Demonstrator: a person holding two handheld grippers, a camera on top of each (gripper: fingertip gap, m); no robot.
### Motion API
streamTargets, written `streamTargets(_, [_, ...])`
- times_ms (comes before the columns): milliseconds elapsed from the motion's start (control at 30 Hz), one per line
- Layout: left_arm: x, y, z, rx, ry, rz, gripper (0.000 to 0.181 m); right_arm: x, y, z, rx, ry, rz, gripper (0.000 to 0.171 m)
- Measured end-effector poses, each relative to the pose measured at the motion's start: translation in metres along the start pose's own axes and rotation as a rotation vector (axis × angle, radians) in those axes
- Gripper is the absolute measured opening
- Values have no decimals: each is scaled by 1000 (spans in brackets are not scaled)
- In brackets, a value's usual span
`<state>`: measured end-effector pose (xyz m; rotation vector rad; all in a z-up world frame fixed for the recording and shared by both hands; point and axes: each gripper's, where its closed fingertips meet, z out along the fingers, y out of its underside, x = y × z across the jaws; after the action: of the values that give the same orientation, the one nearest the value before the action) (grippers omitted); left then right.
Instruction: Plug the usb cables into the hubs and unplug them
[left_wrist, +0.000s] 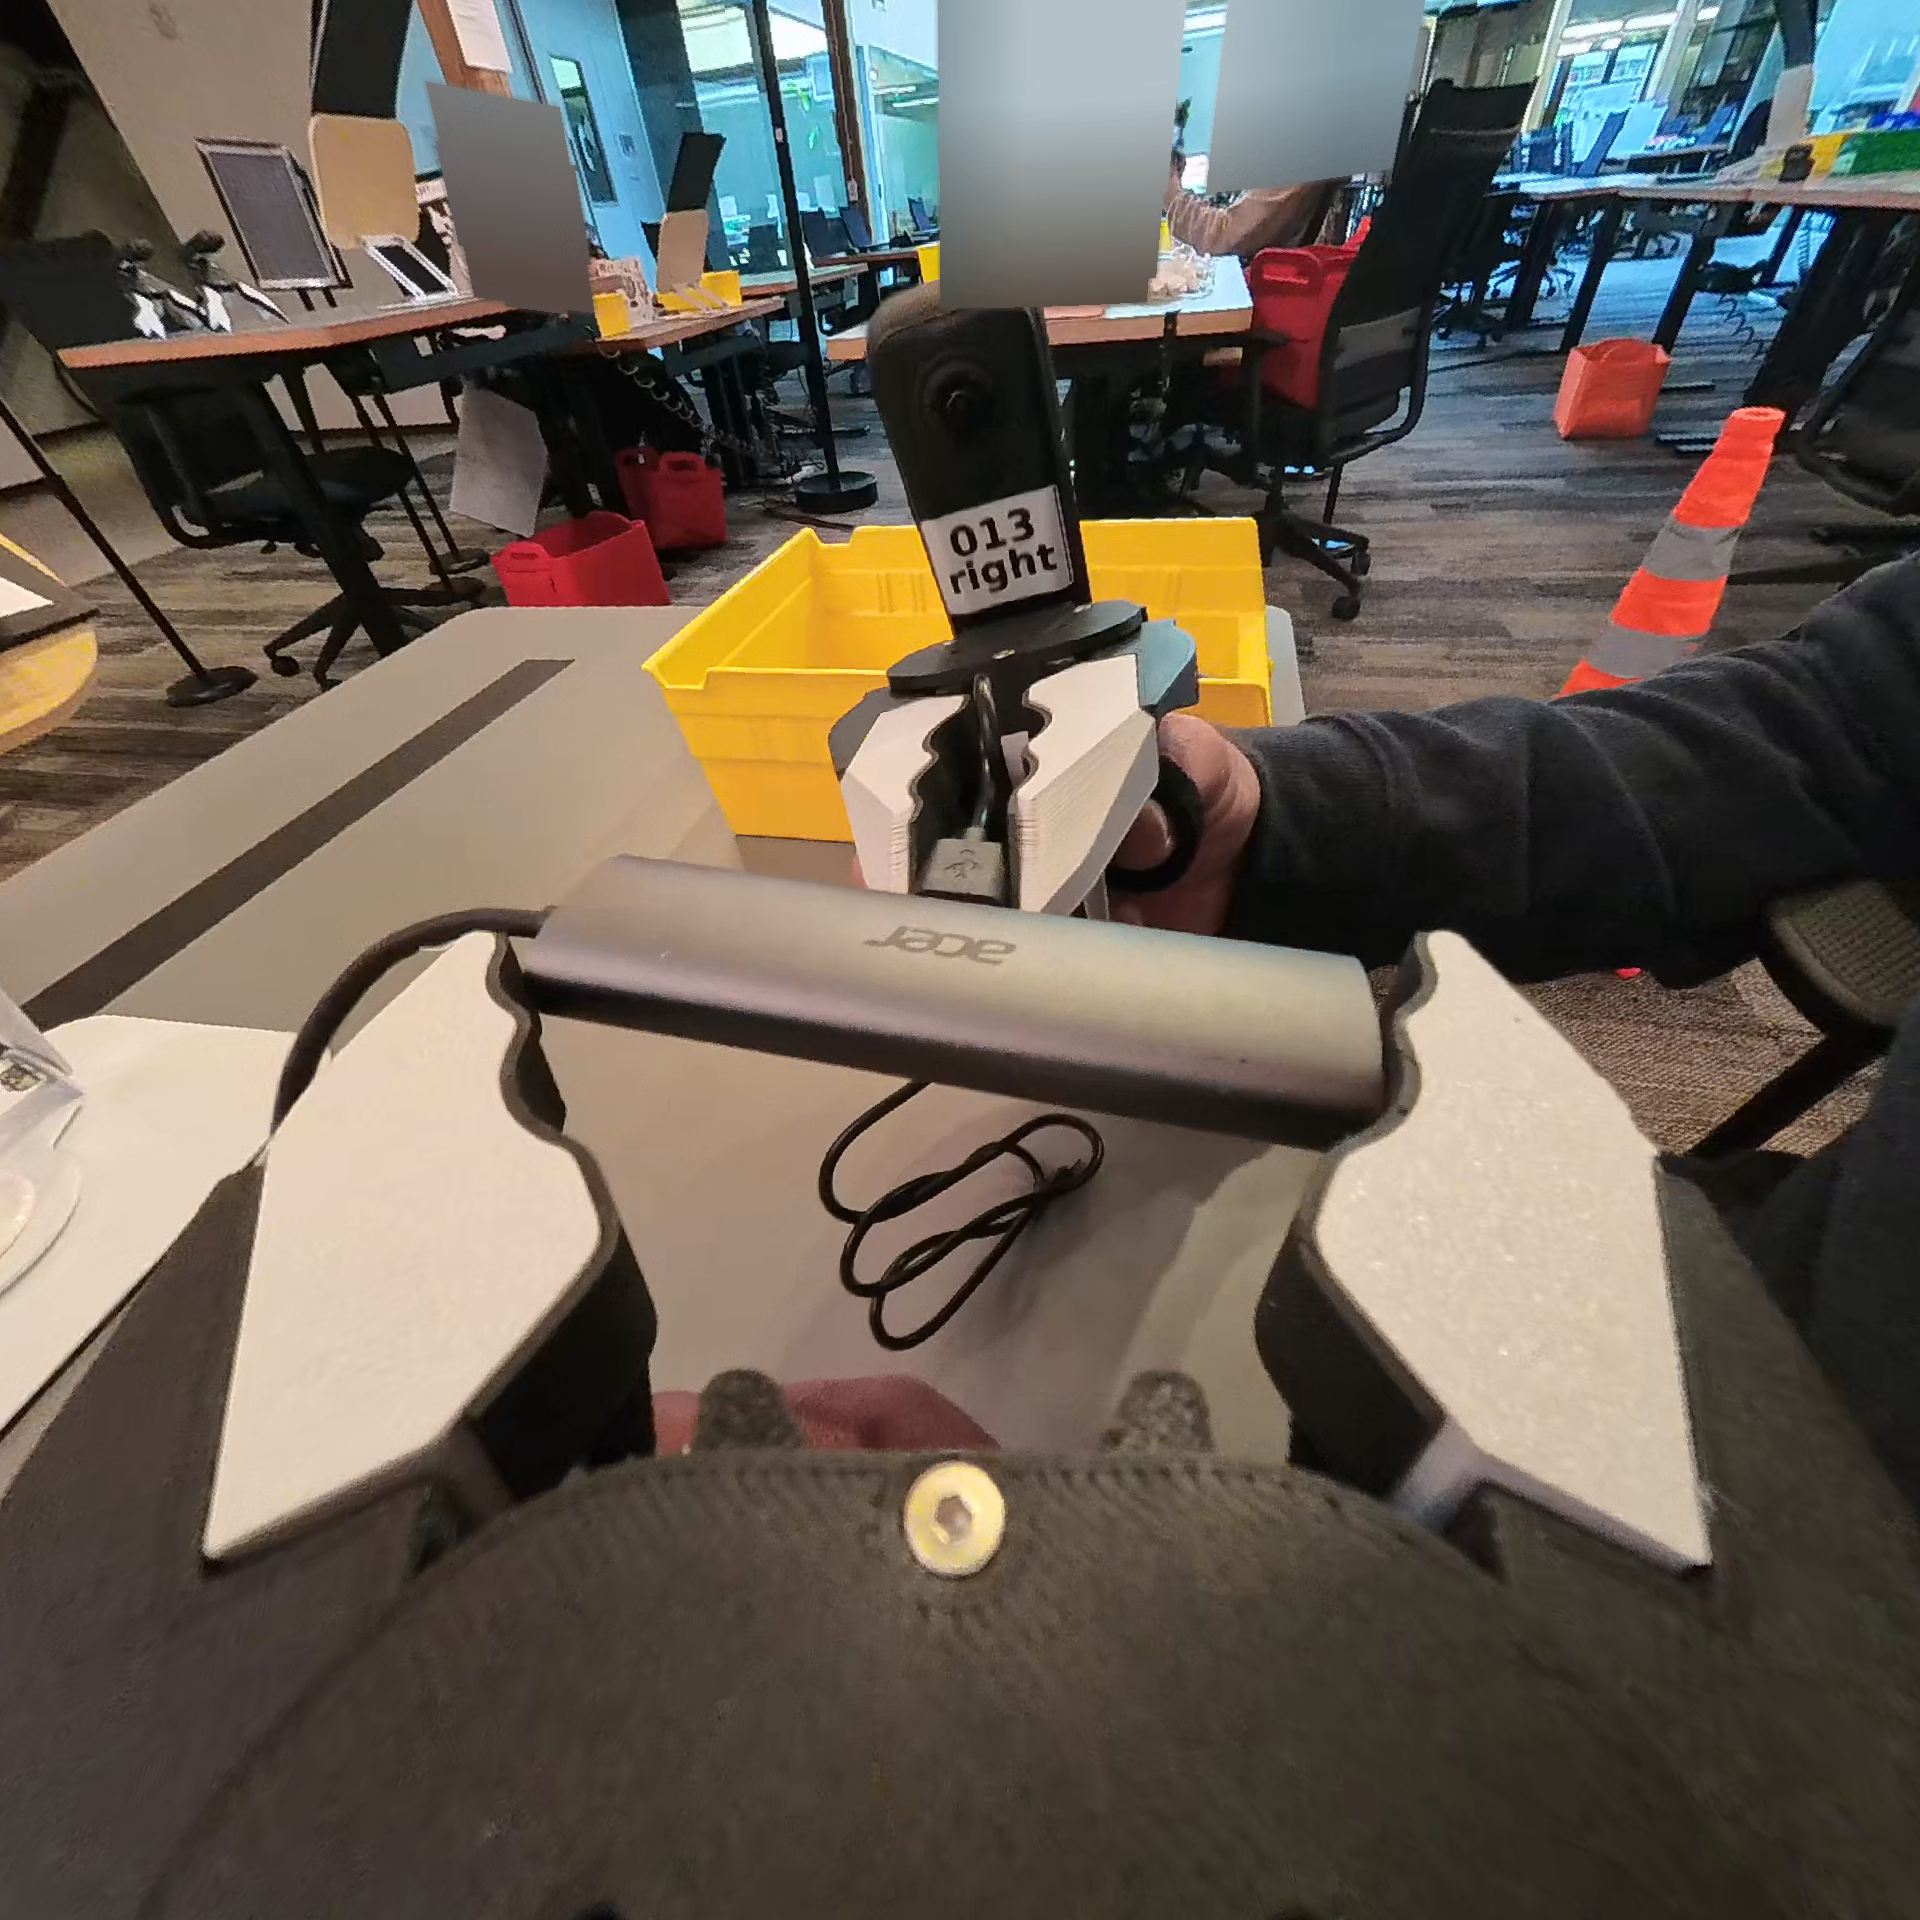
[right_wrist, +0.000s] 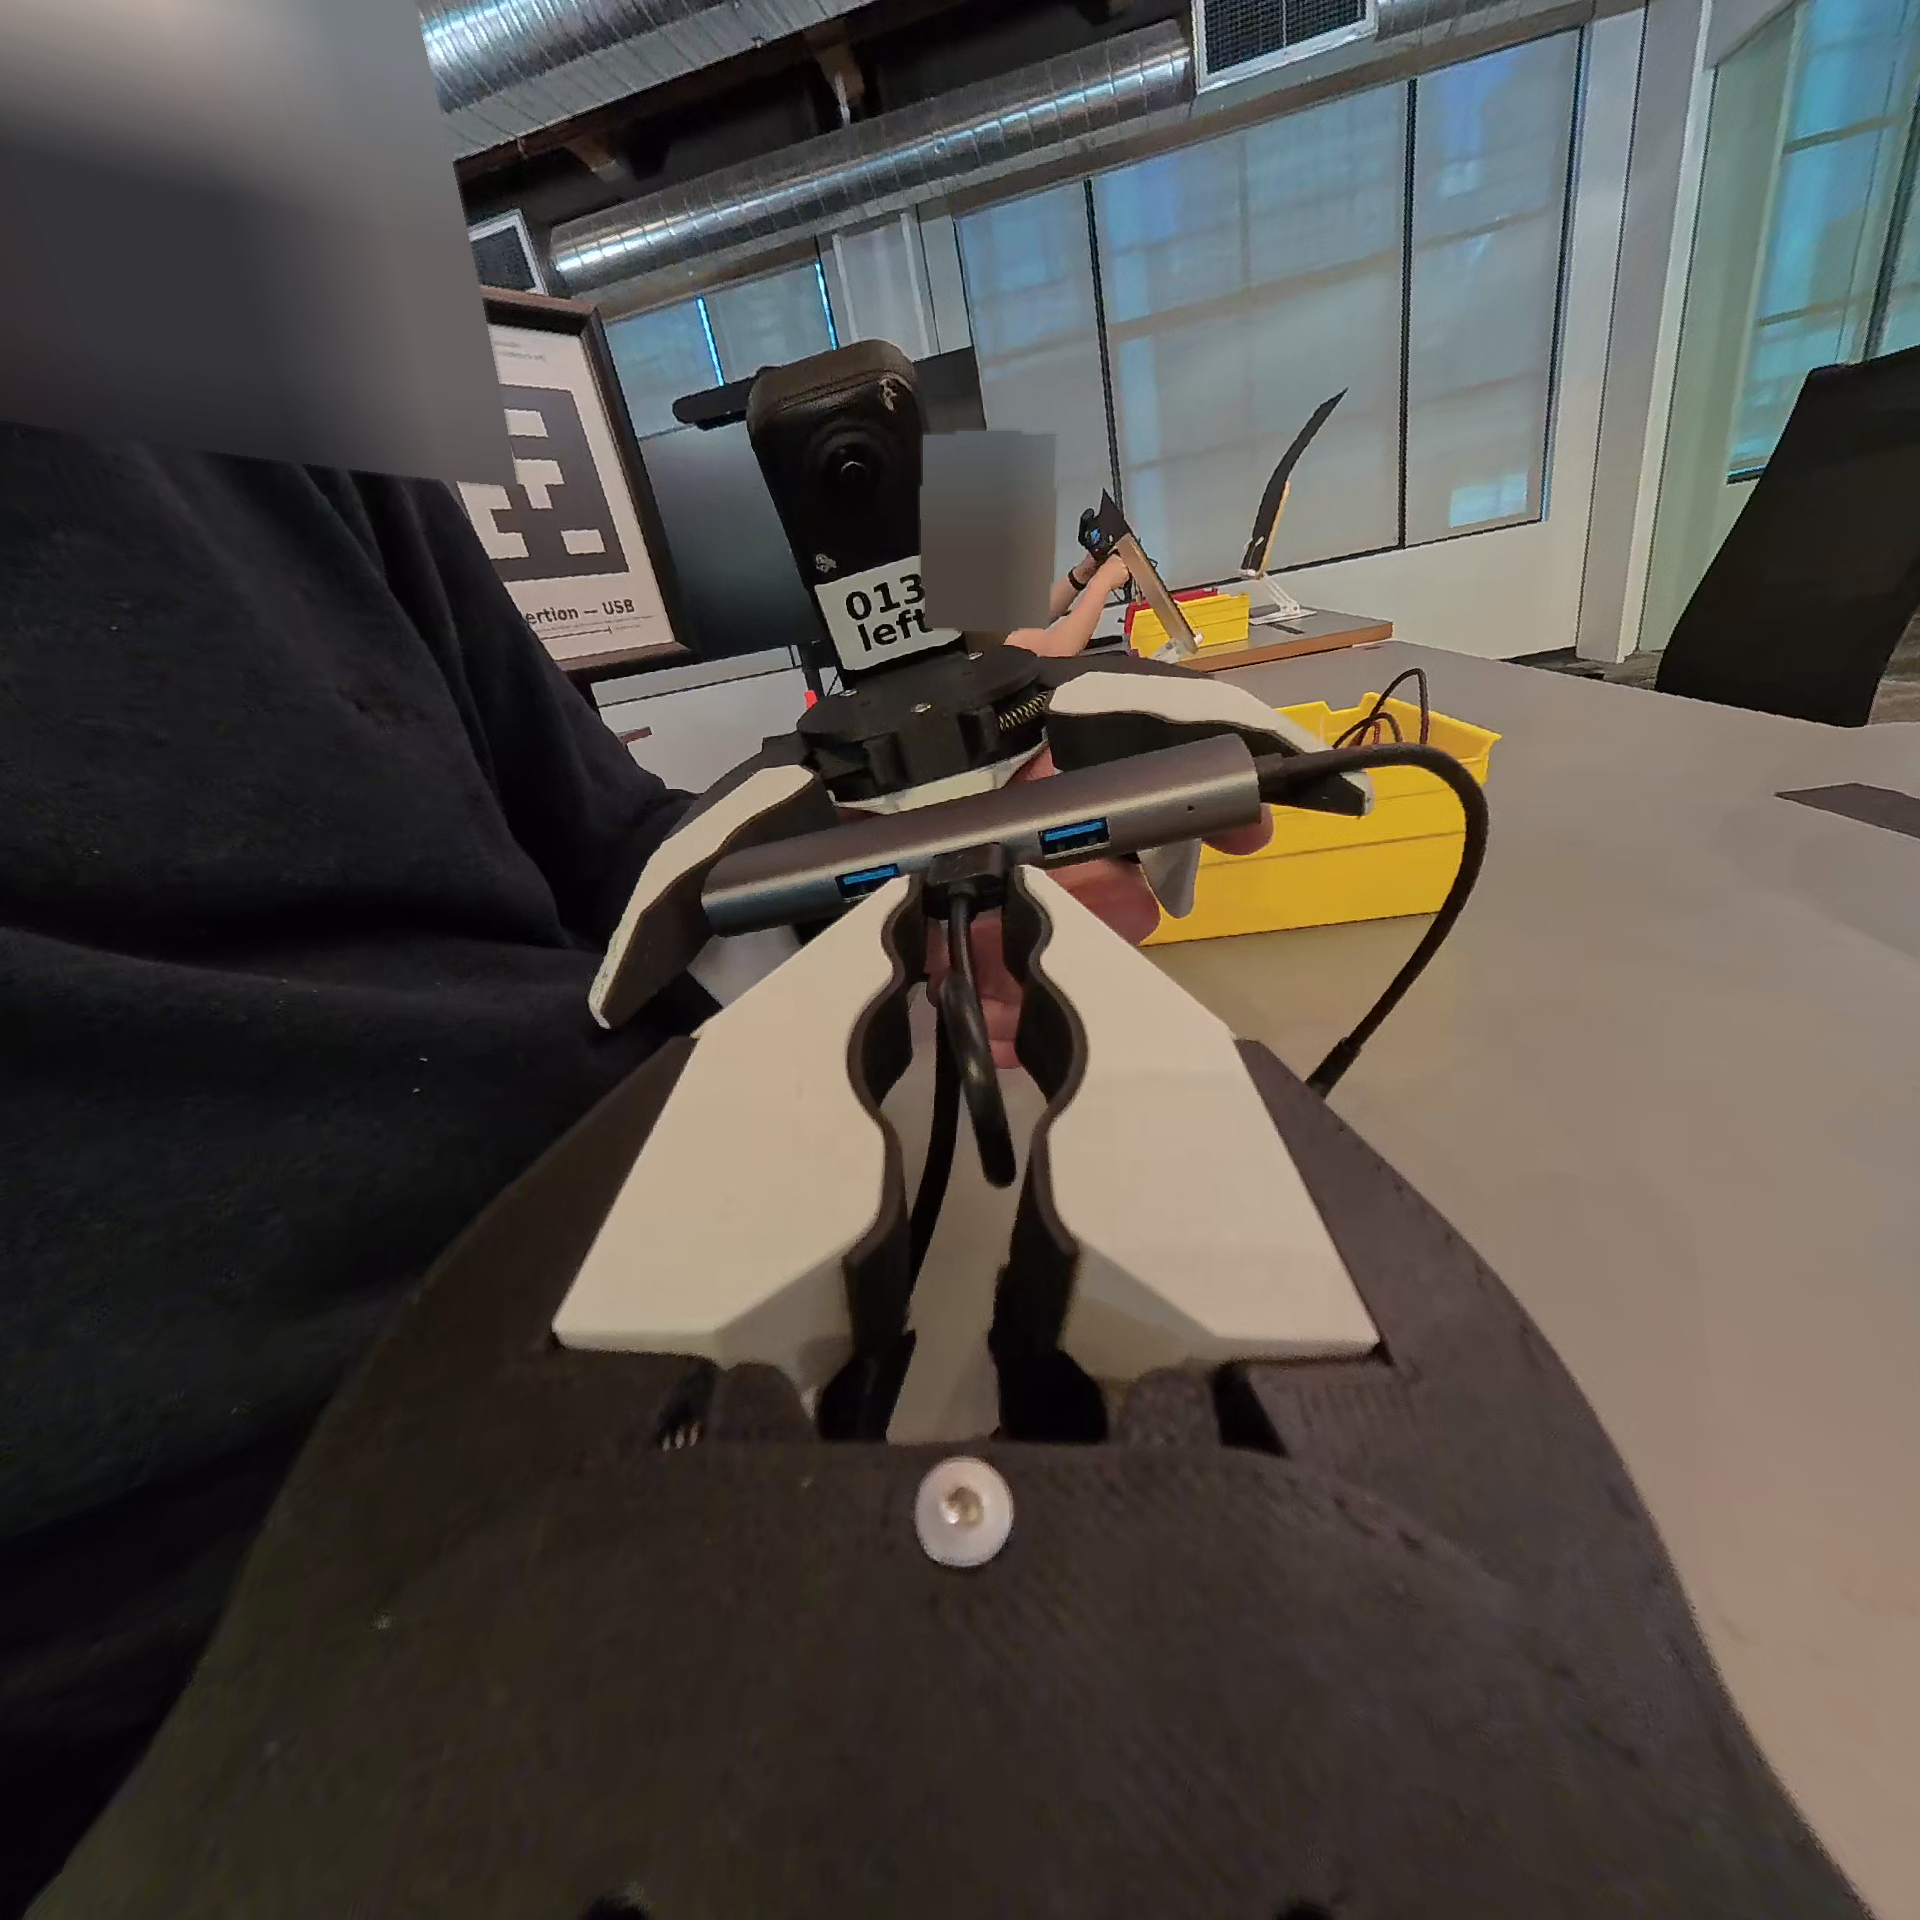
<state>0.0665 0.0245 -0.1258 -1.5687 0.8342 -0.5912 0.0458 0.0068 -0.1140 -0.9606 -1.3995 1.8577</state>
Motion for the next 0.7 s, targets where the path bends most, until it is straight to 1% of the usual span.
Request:
streamTargets(367, [3,-3,-1,17,-2,57,145,-3,-2,-2,-4,-17,2,12])
streamTargets(700, [6,-1,-3,-8,-4,124,142,-6,-1,-2,-19,-41,20,11])
